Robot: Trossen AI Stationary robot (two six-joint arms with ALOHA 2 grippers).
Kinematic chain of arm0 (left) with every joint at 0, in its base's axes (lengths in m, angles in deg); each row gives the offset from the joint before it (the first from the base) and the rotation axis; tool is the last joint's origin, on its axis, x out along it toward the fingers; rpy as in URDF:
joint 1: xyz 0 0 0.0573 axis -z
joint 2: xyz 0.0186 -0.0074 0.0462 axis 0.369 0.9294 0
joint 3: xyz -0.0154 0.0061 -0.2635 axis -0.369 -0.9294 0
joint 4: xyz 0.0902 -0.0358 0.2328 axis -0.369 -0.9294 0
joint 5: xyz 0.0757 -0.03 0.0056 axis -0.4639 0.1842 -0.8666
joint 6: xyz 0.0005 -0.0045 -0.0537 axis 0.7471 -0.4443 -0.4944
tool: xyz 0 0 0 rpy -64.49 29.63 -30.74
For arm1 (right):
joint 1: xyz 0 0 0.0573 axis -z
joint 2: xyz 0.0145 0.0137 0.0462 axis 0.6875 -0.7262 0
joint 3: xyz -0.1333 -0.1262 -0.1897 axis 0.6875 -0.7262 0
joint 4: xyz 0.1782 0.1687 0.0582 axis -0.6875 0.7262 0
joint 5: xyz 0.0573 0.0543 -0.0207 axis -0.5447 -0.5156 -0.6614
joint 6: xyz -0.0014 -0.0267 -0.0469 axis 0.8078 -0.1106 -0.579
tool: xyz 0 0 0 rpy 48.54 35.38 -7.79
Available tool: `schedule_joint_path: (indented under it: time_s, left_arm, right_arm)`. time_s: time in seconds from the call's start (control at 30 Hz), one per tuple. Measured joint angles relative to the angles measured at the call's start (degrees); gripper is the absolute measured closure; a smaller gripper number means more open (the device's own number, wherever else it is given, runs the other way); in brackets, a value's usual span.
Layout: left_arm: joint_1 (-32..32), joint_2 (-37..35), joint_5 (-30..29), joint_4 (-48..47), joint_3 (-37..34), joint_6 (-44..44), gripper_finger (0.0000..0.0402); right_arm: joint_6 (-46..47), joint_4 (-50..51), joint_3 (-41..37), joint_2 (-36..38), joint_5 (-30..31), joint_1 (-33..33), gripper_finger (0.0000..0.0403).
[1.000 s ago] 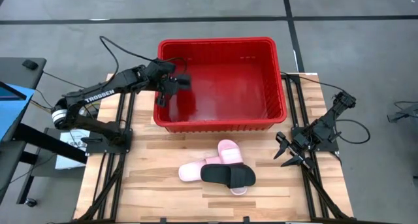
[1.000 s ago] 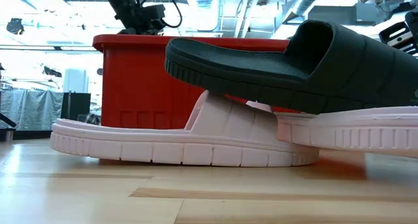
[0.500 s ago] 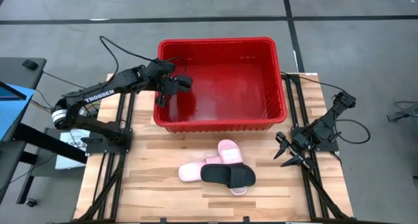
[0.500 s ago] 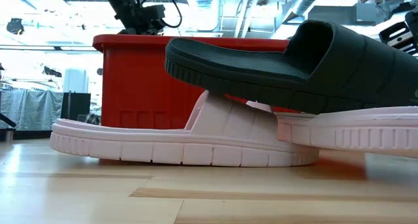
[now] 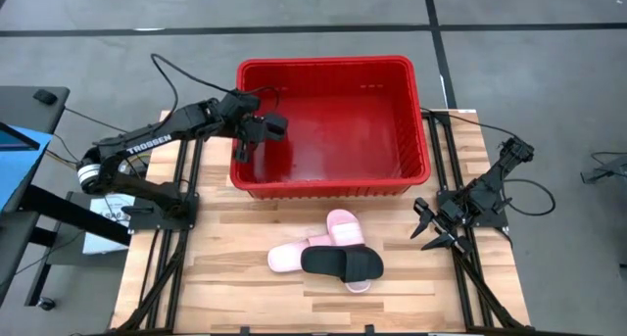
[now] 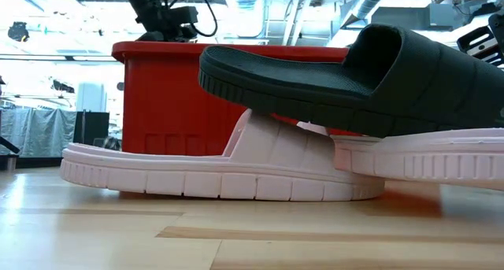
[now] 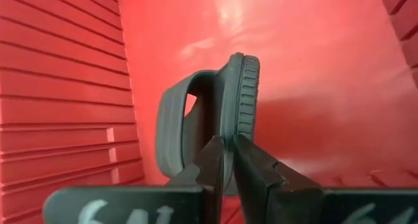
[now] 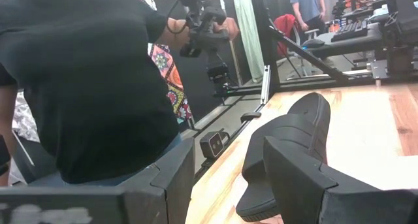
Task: Pick and place slides into bin
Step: Put the left black slide into the red container, then put the black slide into the red container
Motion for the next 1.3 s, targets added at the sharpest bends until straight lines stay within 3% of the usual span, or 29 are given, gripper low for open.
schedule_joint_path:
  time_s: [0.4, 0.97, 1.13, 1.3]
  left_arm:
    - [1.9, 0.0, -0.2, 0.2, 0.0, -1.6, 0.0381]
    - [1.9, 0.0, -7.4, 0.5, 0.5, 0.1, 0.038]
    - [2.5, 0.0, -9.2, 0.1, 6.3, -0.1, 0.038]
    - [5.8, 0.0, -9.4, -3.1, 17.5, -6.1, 0.0381]
  right_arm:
    - [0.0, 0.0, 0.0, 0.0, 0.0, 0.0, 0.023]
    - [0.0, 0.0, 0.0, 0.0, 0.0, 0.0, 0.023]
    - [0.0, 0.0, 0.0, 0.0, 0.0, 0.0, 0.023]
    - [0.0, 0.0, 0.0, 0.0, 0.0, 0.0, 0.023]
